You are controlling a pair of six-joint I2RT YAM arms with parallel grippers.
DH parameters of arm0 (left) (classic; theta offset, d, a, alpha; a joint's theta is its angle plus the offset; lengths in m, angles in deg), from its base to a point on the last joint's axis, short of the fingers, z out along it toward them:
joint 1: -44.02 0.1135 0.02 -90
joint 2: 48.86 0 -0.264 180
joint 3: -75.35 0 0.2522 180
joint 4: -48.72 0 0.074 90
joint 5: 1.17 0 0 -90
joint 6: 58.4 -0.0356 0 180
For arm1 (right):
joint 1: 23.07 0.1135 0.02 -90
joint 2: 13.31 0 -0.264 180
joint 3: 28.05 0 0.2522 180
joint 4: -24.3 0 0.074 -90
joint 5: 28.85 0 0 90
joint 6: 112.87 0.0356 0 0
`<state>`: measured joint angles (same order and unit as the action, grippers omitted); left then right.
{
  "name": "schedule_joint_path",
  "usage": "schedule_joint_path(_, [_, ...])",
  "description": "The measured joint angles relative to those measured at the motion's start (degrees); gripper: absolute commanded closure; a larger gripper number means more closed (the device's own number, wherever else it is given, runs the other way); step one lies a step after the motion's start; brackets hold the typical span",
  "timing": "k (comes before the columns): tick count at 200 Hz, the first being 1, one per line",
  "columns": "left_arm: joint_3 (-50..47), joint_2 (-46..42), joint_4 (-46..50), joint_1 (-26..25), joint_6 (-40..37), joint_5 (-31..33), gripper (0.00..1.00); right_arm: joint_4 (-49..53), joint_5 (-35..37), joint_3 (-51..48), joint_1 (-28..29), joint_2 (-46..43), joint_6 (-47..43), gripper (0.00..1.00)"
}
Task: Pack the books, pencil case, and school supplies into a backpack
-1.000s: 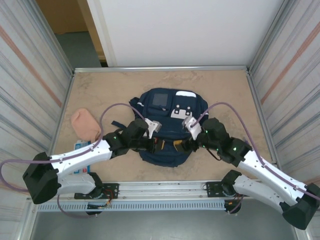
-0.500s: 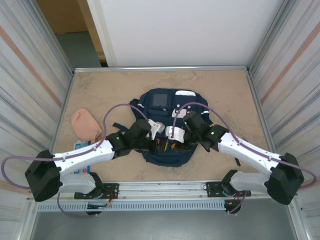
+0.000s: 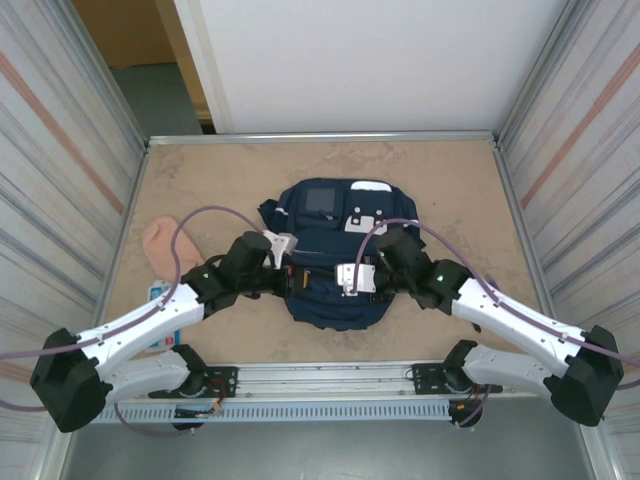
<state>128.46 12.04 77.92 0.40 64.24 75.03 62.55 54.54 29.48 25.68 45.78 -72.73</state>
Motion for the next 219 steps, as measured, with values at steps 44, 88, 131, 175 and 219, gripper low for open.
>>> schedule_joint_path(44, [-4.0,0.9,-2.1,-3.3,0.0,0.4,1.00,1.6,6.4,-2.5,3.4,-0.1,-3.1,0.77])
schedule_joint_path(88, [-1.8,4.3,-7.7,-14.5,0.0,0.2,1.00,5.0,4.8,-3.6,6.2,-4.8,1.2,0.54])
schedule_joint_path(131, [0.5,7.2,-12.7,-17.0,0.7,-1.8,1.00,4.4,3.8,-6.1,8.5,-14.4,5.8,0.50])
schedule_joint_path(175, [0.8,8.1,-15.2,-17.6,1.7,-2.4,1.00,2.7,5.0,-8.0,8.8,-12.6,6.5,0.49])
schedule_joint_path(219, [0.8,9.6,-16.5,-19.5,2.8,-1.3,1.00,1.3,7.8,-8.0,9.4,-7.2,7.3,0.81])
